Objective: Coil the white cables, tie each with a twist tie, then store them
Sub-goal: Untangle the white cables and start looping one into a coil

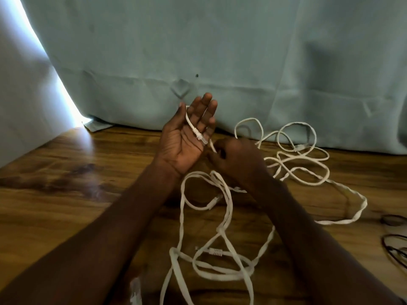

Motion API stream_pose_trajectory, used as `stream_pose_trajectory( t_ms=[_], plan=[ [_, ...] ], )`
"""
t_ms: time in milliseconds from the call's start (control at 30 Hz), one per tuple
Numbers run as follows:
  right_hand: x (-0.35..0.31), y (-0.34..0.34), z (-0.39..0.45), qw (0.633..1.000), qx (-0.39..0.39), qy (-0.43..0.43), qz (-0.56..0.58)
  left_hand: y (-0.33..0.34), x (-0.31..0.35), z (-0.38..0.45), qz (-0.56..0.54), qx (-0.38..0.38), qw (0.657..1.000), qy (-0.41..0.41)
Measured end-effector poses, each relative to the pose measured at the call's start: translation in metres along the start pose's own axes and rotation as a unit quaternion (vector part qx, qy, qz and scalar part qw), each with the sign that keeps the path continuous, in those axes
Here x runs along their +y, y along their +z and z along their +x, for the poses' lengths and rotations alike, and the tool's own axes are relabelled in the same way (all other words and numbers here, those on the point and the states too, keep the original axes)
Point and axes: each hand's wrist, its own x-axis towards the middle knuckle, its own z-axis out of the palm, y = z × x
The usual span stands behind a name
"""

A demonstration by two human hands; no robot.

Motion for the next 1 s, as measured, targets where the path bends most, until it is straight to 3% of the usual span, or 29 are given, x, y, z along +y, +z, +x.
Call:
stream_pose_trajectory(
  t_ms=[133, 233, 300, 400, 467, 633, 767, 867, 1000],
  plan=[
    [-0.003, 0.0, 0.0, 0.994, -0.063, -0.086, 0.016, -0.02, 0.005, 0.003, 0.072, 0.041, 0.996, 0.037],
    [-0.006, -0.001, -0.002, 0.991, -0.025, -0.116, 0.065, -0.023, 0.005, 0.002, 0.234, 0.072, 0.969, 0.039],
    [-0.009, -0.004, -0.002, 0.987, 0.014, -0.1, 0.123, -0.02, 0.0, -0.001, 0.421, 0.079, 0.902, 0.059],
    [-0.002, -0.012, 0.001, 0.983, 0.083, -0.066, 0.147, -0.025, 0.0, -0.003, 0.631, 0.032, 0.766, 0.12],
    [0.004, -0.022, 0.002, 0.984, 0.113, -0.049, 0.125, -0.022, 0.002, -0.005, 0.669, -0.014, 0.738, 0.085],
    [0.007, -0.035, 0.003, 0.977, 0.16, -0.108, 0.087, -0.01, 0.02, -0.009, 0.613, -0.038, 0.788, -0.044],
    [0.008, -0.032, 0.004, 0.969, 0.159, -0.103, 0.161, -0.015, 0.026, -0.01, 0.512, 0.028, 0.858, -0.013],
    [-0.004, -0.025, 0.004, 0.968, 0.116, -0.15, 0.162, -0.026, 0.026, -0.009, 0.411, 0.094, 0.907, 0.017],
    [-0.012, -0.018, 0.004, 0.968, 0.12, -0.141, 0.167, -0.025, 0.025, -0.011, 0.357, 0.085, 0.93, 0.013]
  ],
)
